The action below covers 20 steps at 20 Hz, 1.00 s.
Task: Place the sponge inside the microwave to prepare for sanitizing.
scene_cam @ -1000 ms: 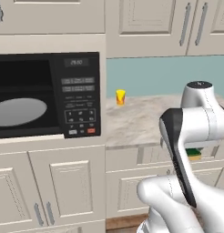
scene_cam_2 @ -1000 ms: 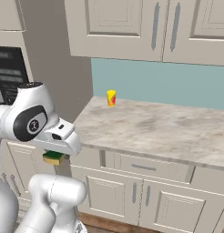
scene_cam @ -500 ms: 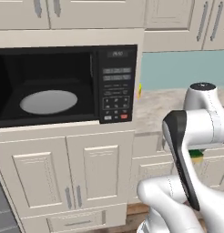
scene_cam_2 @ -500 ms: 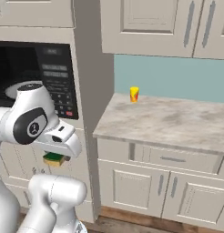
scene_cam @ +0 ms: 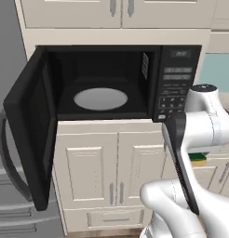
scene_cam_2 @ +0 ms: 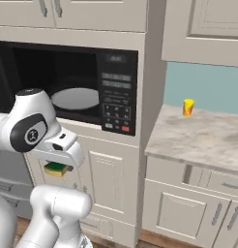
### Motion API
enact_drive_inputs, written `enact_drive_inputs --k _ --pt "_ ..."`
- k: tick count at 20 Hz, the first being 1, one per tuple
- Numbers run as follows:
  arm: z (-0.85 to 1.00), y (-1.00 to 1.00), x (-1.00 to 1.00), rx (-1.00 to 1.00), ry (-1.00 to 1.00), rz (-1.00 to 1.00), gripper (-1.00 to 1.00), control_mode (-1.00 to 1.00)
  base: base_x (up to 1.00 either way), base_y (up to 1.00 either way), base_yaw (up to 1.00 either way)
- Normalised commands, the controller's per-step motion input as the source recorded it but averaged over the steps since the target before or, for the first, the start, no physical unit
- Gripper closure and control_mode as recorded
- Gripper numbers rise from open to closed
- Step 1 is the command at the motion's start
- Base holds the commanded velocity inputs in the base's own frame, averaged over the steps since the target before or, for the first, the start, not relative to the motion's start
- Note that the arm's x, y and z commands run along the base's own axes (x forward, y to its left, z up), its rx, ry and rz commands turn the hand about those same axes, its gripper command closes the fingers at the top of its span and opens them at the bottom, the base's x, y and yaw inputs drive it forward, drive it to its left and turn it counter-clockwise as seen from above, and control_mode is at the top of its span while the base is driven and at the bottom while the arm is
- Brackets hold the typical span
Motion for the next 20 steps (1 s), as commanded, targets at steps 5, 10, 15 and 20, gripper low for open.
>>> enact_drive_inputs --k 5,10,15,20 --pt "0.0 0.0 0.0 0.0 0.0 0.0 1.0 1.0 0.4 0.02 0.27" --pt "0.0 0.0 0.0 0.0 0.0 0.0 1.0 1.0 0.23 0.0 0.2" --pt "0.0 0.0 0.0 0.0 0.0 0.0 1.0 1.0 0.43 -0.04 0.25" --pt "0.0 0.0 0.0 0.0 0.0 0.0 1.0 1.0 0.41 -0.01 0.25"
